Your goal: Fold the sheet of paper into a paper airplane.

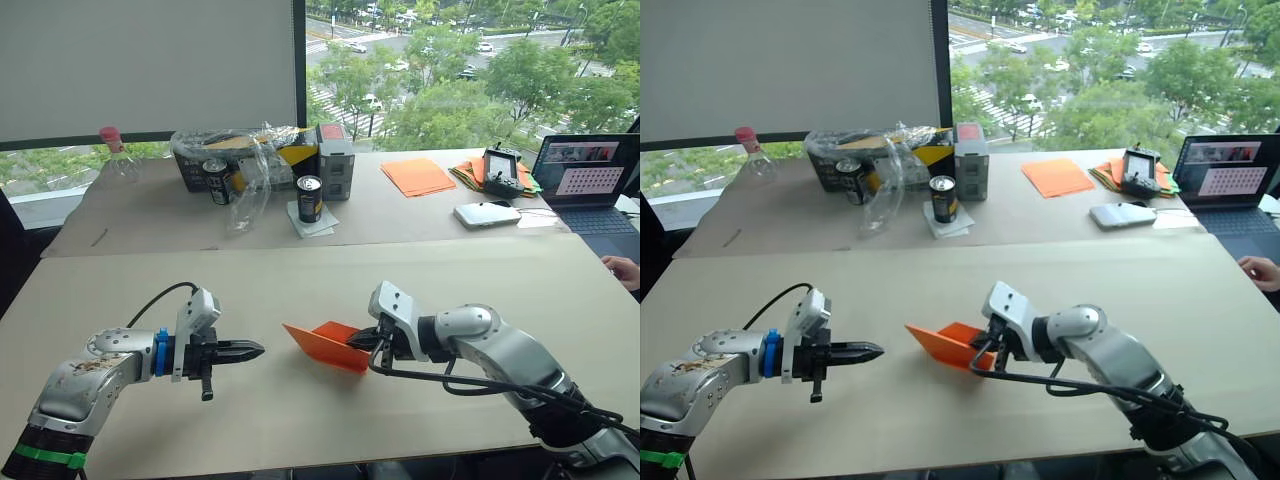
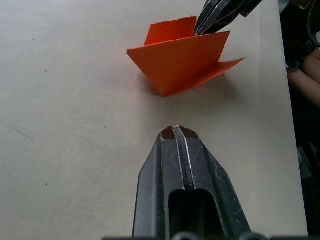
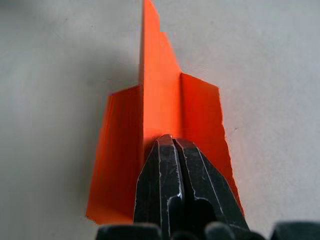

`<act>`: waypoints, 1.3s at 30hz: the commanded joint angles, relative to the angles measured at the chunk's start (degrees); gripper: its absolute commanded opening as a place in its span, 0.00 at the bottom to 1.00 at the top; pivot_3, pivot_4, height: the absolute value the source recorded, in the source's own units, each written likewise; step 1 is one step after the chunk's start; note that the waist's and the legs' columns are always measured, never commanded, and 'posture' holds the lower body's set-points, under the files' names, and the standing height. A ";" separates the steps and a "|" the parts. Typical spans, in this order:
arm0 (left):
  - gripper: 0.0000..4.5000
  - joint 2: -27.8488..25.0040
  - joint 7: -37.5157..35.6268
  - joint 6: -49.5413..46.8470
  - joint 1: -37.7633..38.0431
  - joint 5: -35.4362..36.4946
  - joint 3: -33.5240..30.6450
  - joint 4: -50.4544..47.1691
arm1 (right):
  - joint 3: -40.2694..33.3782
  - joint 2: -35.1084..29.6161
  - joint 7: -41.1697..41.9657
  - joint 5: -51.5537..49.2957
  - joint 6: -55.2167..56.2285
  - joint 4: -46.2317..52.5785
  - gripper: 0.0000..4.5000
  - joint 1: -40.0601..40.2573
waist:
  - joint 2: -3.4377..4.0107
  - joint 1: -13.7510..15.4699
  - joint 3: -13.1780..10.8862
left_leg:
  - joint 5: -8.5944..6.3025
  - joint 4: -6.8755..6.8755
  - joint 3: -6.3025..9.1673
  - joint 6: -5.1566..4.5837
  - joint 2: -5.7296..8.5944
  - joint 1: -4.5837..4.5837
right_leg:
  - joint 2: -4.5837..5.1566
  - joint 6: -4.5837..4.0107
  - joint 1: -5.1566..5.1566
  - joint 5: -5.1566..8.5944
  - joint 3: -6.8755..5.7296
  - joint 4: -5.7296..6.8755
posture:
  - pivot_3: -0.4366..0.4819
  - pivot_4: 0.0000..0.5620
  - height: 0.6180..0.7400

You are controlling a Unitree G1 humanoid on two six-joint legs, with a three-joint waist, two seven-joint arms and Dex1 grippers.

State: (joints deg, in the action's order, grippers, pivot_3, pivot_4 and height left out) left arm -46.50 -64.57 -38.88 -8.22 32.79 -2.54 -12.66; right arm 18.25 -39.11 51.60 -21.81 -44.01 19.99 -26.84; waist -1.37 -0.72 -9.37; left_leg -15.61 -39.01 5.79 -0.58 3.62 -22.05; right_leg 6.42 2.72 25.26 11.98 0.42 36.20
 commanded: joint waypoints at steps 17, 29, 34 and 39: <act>0.00 -0.42 -0.07 4.54 -1.43 -4.58 2.84 2.65 | 6.44 5.33 -10.69 3.26 -16.65 4.35 0.59 -10.72 | 0.00 -0.08 0.00 | 0.02 -0.01 -0.04 0.03 0.02 -0.03 | 0.03 -0.08 0.08 -0.06 0.02 0.07 | 0.48 0.27 0.63; 0.00 0.49 0.69 5.46 -2.43 -5.82 3.26 4.02 | 6.55 6.76 -13.00 4.12 -20.55 5.10 0.26 -9.30 | 0.00 -0.08 0.00 | 0.04 -0.02 -0.04 0.06 0.03 0.00 | 0.02 -0.09 0.14 -0.06 0.03 0.26 | 0.48 0.27 0.63; 0.00 1.05 0.78 6.00 -3.11 -6.64 3.62 5.13 | 4.34 6.75 -13.16 3.24 -21.51 5.71 0.01 -9.04 | 0.00 -0.10 0.01 | 0.05 -0.08 -0.09 0.08 0.04 -0.03 | 0.03 -0.09 0.31 -0.06 0.07 0.52 | 0.48 0.27 0.63; 0.00 2.40 1.79 6.29 -3.52 -6.74 3.80 5.42 | -4.53 5.11 -13.47 2.56 -19.99 -1.08 0.01 -11.63 | 0.00 -0.08 0.01 | 0.07 -0.11 -0.09 0.10 0.05 -0.03 | 0.02 -0.09 0.31 -0.06 0.07 0.57 | 0.48 0.27 0.63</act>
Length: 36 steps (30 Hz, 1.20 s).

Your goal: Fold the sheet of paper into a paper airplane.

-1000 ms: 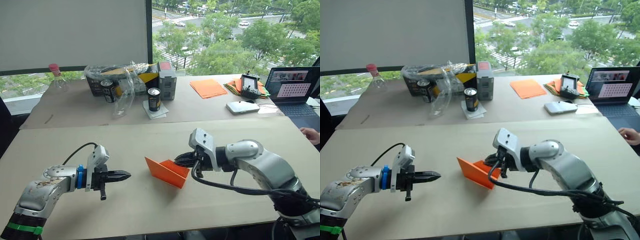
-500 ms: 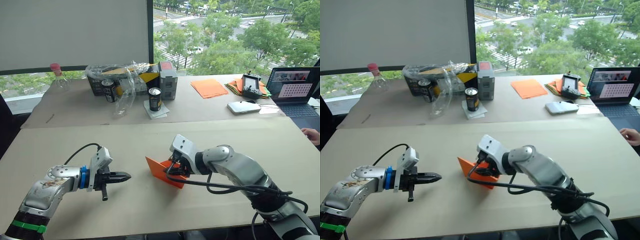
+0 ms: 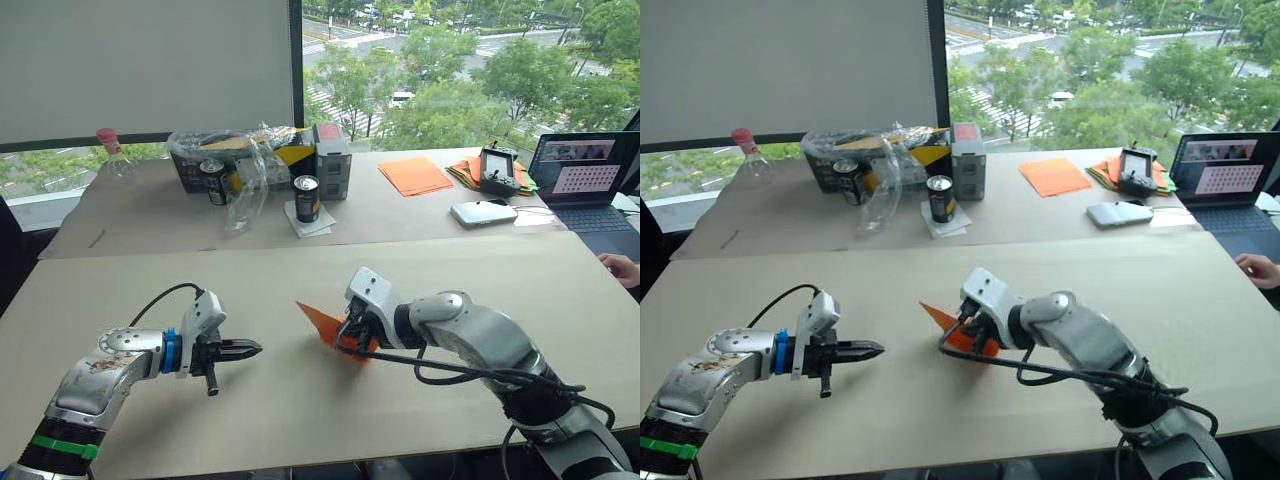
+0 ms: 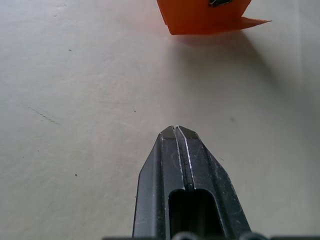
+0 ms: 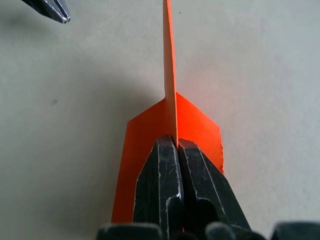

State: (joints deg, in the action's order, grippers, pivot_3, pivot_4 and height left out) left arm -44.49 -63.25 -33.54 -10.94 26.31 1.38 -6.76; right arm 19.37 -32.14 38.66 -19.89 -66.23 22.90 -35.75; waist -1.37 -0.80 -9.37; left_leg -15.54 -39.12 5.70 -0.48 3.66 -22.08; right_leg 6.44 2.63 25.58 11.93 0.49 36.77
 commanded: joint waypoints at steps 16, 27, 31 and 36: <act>0.00 8.55 10.00 4.86 -3.66 -3.33 -2.05 1.77 | -21.79 -6.41 -14.23 13.50 43.56 -86.24 0.01 -29.04 | -0.02 -0.73 0.00 | 0.03 -0.11 -1.12 0.00 -0.03 -0.32 | 0.10 -0.03 0.59 -0.03 0.43 0.23 | 0.48 0.27 0.63; 0.00 10.46 11.06 3.06 -2.94 -2.21 -2.11 0.96 | -23.66 -7.74 -10.37 16.06 46.93 -93.51 0.19 -29.78 | -0.01 -1.76 0.01 | -0.08 -0.21 -1.16 -0.20 -0.07 -0.26 | 0.07 0.00 0.58 -0.04 0.60 0.31 | 0.48 0.27 0.63; 0.00 10.63 10.62 3.37 -3.49 -2.21 -2.04 1.29 | -23.14 -8.23 -8.09 17.04 46.72 -92.28 0.52 -30.59 | -0.01 -1.77 0.01 | -0.09 -0.26 -1.15 -0.20 -0.07 -0.26 | 0.07 0.00 0.58 -0.04 0.60 0.33 | 0.48 0.27 0.63; 0.00 12.13 10.72 2.37 -5.11 1.18 -4.24 0.14 | -23.40 -9.78 -2.42 16.52 45.42 -86.53 0.91 -32.23 | -0.01 -1.70 0.00 | -0.09 -0.32 -1.14 -0.20 -0.06 -0.29 | 0.08 0.00 0.59 -0.04 0.61 0.33 | 0.48 0.27 0.63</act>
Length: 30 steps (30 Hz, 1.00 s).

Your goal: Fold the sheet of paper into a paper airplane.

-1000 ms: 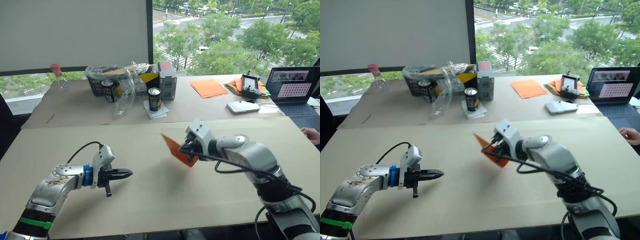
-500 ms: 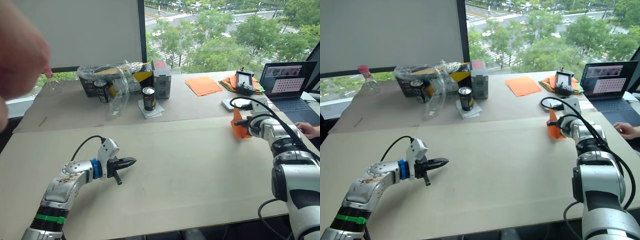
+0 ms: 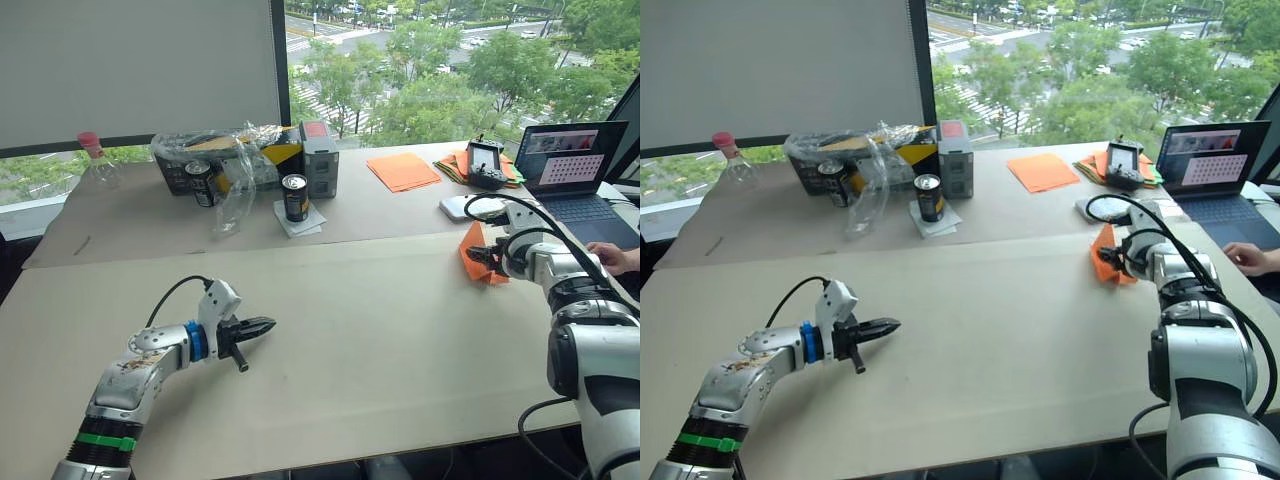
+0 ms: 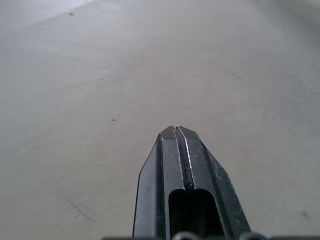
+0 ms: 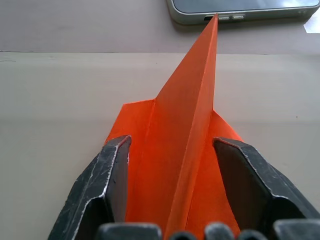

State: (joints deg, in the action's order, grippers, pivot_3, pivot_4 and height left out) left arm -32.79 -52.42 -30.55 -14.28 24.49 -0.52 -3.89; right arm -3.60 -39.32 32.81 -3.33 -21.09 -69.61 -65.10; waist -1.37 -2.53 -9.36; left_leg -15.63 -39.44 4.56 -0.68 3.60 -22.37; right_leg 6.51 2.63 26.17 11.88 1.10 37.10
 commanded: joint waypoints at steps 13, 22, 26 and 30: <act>0.00 -2.01 -2.20 -0.70 -4.07 3.89 -1.50 -4.11 | -4.30 -5.10 21.25 -17.89 -15.46 71.93 1.00 26.69 | 0.02 0.93 0.01 | -0.10 -0.43 0.14 -0.12 -0.07 -0.19 | -0.03 0.11 -0.01 -0.05 -0.15 0.03 | 0.48 0.27 0.63; 0.00 -3.67 -3.48 1.42 -2.82 0.72 2.23 -3.72 | -2.79 1.84 11.59 -20.44 -18.90 93.66 1.00 47.10 | 0.09 0.13 0.02 | 0.43 -0.42 2.31 -0.57 1.48 -0.52 | 1.72 0.57 -0.86 0.15 -2.01 0.19 | 0.48 0.27 0.70; 0.00 -3.41 -2.77 2.80 -0.85 -0.45 2.61 -4.71 | -2.31 3.92 7.88 -20.93 -21.30 94.40 1.00 49.15 | 0.24 0.14 -0.02 | 1.19 -0.37 5.42 -0.66 3.79 -0.47 | 3.17 1.43 -1.97 1.11 -3.48 0.58 | 0.48 0.27 0.75; 0.00 -3.17 -1.74 2.39 1.18 -0.09 2.14 -6.50 | -1.97 4.62 6.37 -20.79 -20.45 94.91 1.00 51.75 | 0.24 2.48 -0.02 | 1.34 -0.29 5.35 -0.36 3.65 -0.47 | 2.71 1.43 -1.79 1.13 -2.72 0.44 | 0.48 0.27 0.75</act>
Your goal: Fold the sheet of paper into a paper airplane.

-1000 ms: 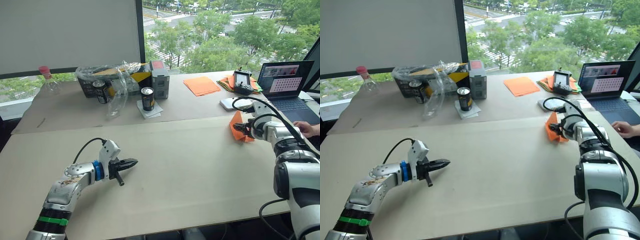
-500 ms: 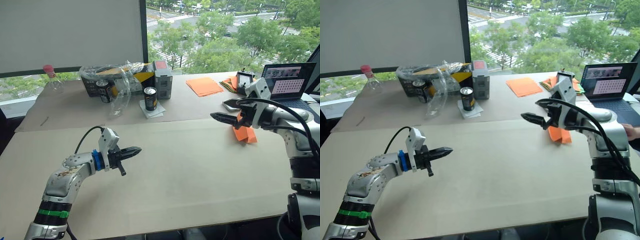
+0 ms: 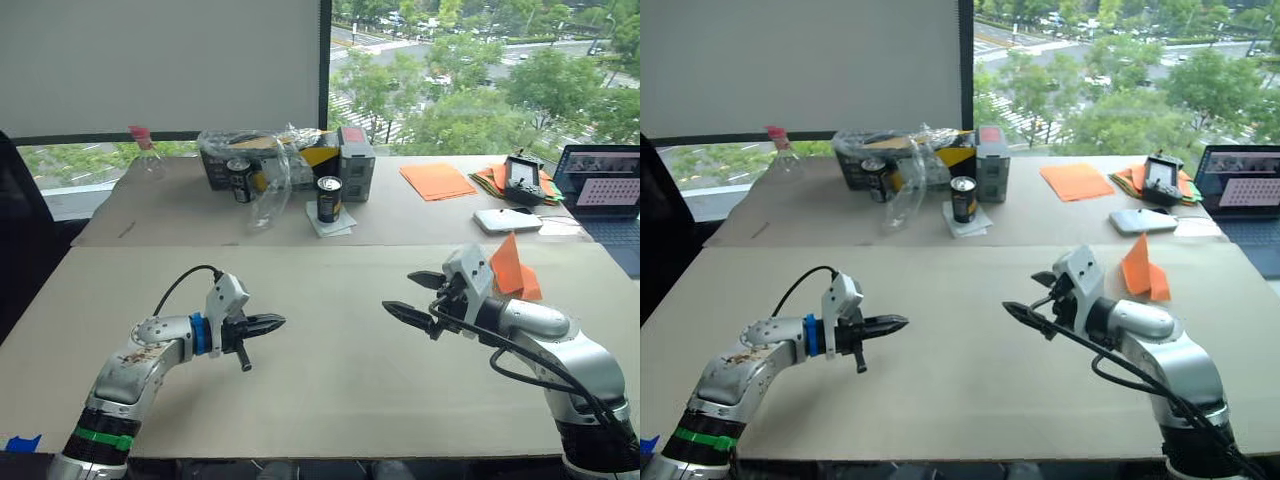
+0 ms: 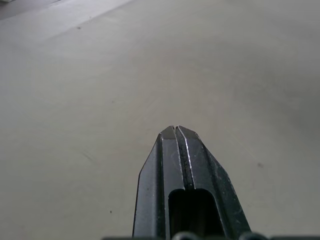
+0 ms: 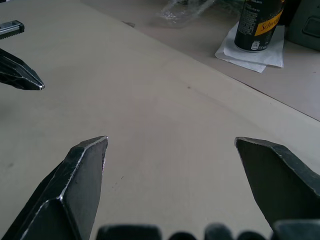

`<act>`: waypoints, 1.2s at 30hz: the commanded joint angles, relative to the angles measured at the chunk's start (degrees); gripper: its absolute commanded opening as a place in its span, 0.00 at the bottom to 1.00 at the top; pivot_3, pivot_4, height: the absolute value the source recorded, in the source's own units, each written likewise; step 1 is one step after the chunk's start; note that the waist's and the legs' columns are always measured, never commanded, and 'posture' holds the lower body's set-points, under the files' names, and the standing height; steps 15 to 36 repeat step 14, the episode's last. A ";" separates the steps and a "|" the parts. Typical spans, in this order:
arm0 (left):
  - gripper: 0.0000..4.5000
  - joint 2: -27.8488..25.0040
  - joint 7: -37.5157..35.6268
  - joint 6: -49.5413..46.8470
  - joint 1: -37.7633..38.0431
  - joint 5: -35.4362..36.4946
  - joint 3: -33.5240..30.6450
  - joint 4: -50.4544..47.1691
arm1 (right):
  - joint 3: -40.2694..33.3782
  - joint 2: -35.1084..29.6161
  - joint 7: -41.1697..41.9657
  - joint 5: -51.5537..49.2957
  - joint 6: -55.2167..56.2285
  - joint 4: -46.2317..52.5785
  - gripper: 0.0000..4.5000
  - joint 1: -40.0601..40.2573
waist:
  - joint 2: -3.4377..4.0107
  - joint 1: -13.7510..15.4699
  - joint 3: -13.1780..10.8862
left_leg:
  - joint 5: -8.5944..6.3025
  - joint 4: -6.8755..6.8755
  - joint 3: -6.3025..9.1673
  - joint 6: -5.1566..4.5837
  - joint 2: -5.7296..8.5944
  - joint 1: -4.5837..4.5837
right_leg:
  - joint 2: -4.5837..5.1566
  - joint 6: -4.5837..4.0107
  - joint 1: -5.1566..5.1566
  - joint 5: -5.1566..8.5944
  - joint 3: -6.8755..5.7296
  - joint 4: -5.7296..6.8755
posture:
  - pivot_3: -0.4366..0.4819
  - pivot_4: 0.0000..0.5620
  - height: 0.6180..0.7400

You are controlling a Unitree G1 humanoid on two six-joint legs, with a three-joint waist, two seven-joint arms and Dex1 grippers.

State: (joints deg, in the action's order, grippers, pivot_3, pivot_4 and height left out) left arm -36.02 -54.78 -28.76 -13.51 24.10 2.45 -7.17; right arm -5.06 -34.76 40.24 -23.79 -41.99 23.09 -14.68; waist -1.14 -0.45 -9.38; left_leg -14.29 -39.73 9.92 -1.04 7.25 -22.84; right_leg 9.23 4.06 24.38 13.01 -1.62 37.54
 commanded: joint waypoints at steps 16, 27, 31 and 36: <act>0.00 2.46 7.09 0.14 4.74 -0.88 -0.78 -5.89 | 3.30 3.75 -3.78 0.96 5.48 3.51 1.00 8.17 | 0.01 1.00 0.00 | -0.10 0.08 -0.72 -0.16 -0.07 0.12 | -0.10 0.02 0.22 -0.01 0.97 0.07 | 0.48 0.27 0.75; 0.00 2.46 7.09 0.14 4.74 -0.88 -0.78 -5.89 | 3.30 3.75 -3.78 0.96 5.48 3.51 1.00 8.17 | 0.01 1.00 0.00 | -0.10 0.08 -0.72 -0.16 -0.07 0.12 | -0.10 0.02 0.22 -0.01 0.97 0.07 | 0.48 0.27 0.75; 0.00 2.46 7.09 0.14 4.74 -0.88 -0.78 -5.89 | 3.30 3.75 -3.78 0.96 5.48 3.51 1.00 8.17 | 0.01 1.00 0.00 | -0.10 0.08 -0.72 -0.16 -0.07 0.12 | -0.10 0.02 0.22 -0.01 0.97 0.07 | 0.48 0.27 0.75; 0.00 2.46 7.09 0.14 4.74 -0.88 -0.78 -5.89 | 3.30 3.75 -3.78 0.96 5.48 3.51 1.00 8.17 | 0.01 1.00 0.00 | -0.10 0.08 -0.72 -0.16 -0.07 0.12 | -0.10 0.02 0.22 -0.01 0.97 0.07 | 0.48 0.27 0.75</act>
